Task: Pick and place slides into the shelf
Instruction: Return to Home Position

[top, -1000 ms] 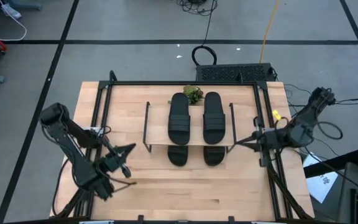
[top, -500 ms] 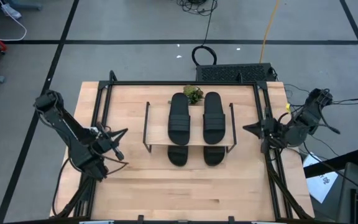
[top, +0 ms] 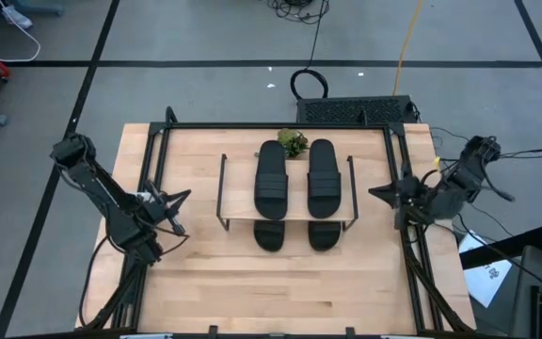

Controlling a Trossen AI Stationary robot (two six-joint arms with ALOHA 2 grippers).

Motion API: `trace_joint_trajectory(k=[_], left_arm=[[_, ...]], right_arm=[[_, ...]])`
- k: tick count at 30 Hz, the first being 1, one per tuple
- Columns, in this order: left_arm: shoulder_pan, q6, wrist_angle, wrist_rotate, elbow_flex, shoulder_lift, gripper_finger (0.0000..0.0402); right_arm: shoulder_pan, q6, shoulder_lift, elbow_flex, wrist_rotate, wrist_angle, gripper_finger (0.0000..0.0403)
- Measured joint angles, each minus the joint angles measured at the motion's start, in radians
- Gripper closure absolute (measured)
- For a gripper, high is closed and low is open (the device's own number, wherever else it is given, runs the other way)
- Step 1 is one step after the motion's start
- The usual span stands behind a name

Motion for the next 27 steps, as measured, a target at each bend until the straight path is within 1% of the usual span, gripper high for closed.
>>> trace_joint_trajectory(k=[2,5,7,9,11,14,17,21,25,27], left_arm=[[0.011,0.035,-0.002,0.000,0.001,0.000,0.0401],[0.043,0.056,-0.011,0.001,0.006,0.000,0.0401],[0.070,0.080,-0.037,0.002,0.035,0.000,0.0401],[0.096,0.161,-0.063,0.002,0.090,0.001,0.0401],[0.120,0.296,-0.074,0.003,0.164,0.001,0.0401],[0.153,0.526,-0.074,0.003,0.294,0.001,0.0401],[0.187,0.693,-0.074,0.001,0.412,0.000,0.0401],[0.237,0.837,-0.075,0.000,0.533,0.000,0.0401],[0.294,0.918,-0.071,0.000,0.628,0.000,0.0401],[0.320,0.973,-0.036,0.001,0.658,0.002,0.0401]], right_arm=[[0.000,-0.102,-0.027,0.000,-0.024,0.069,0.0403],[0.000,-0.344,-0.038,-0.006,-0.126,0.233,0.0403],[0.000,-0.512,-0.037,-0.018,-0.191,0.361,0.0403],[0.000,-0.651,-0.034,-0.028,-0.244,0.469,0.0403],[0.000,-0.730,-0.030,-0.031,-0.259,0.538,0.0403],[0.000,-0.776,-0.030,-0.031,-0.256,0.560,0.0403],[0.000,-0.785,-0.030,-0.031,-0.260,0.558,0.0403],[0.000,-0.794,-0.030,-0.031,-0.260,0.551,0.0403],[-0.014,-0.796,-0.030,-0.031,-0.260,0.552,0.0403],[-0.026,-0.780,-0.025,-0.031,-0.260,0.552,0.0403]])
